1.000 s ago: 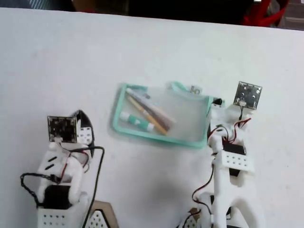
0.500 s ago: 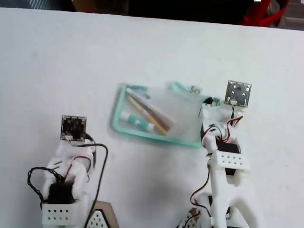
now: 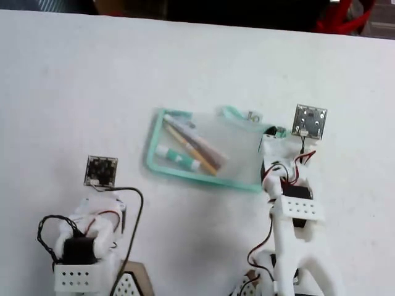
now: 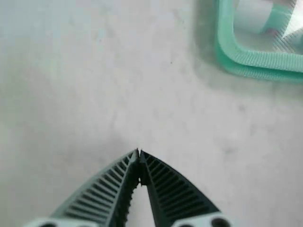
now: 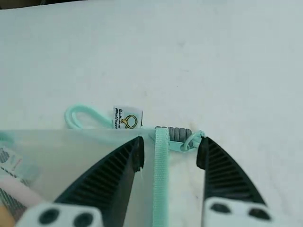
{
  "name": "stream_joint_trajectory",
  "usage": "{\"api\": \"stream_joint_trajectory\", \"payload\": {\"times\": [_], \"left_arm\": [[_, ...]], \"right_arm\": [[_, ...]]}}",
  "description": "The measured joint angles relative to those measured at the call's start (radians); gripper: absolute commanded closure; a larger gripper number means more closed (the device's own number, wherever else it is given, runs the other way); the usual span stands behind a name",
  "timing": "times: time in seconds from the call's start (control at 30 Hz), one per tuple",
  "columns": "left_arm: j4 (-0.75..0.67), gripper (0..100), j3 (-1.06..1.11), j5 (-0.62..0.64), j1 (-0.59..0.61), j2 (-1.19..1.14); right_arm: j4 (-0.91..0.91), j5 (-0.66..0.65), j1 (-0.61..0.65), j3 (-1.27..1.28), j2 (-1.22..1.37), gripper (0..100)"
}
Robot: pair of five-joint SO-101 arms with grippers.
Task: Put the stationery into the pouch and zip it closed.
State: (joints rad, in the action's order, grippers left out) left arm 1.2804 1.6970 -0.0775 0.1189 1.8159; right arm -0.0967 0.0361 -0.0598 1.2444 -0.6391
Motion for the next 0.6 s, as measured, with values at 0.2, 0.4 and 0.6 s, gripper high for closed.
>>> {"api": "stream_joint_trajectory", "payload": {"times": [0.2, 0.4, 0.6], "left_arm": [[0.0, 97, 0.0, 0.0, 0.031, 0.0], [0.0, 97, 0.0, 0.0, 0.031, 0.0], [0.0, 97, 0.0, 0.0, 0.031, 0.0]], "right_arm": [[0.0, 0.0, 0.002, 0.0, 0.0, 81.2], [0.0, 0.0, 0.0, 0.0, 0.005, 81.2], [0.0, 0.0, 0.0, 0.0, 0.005, 81.2]]}}
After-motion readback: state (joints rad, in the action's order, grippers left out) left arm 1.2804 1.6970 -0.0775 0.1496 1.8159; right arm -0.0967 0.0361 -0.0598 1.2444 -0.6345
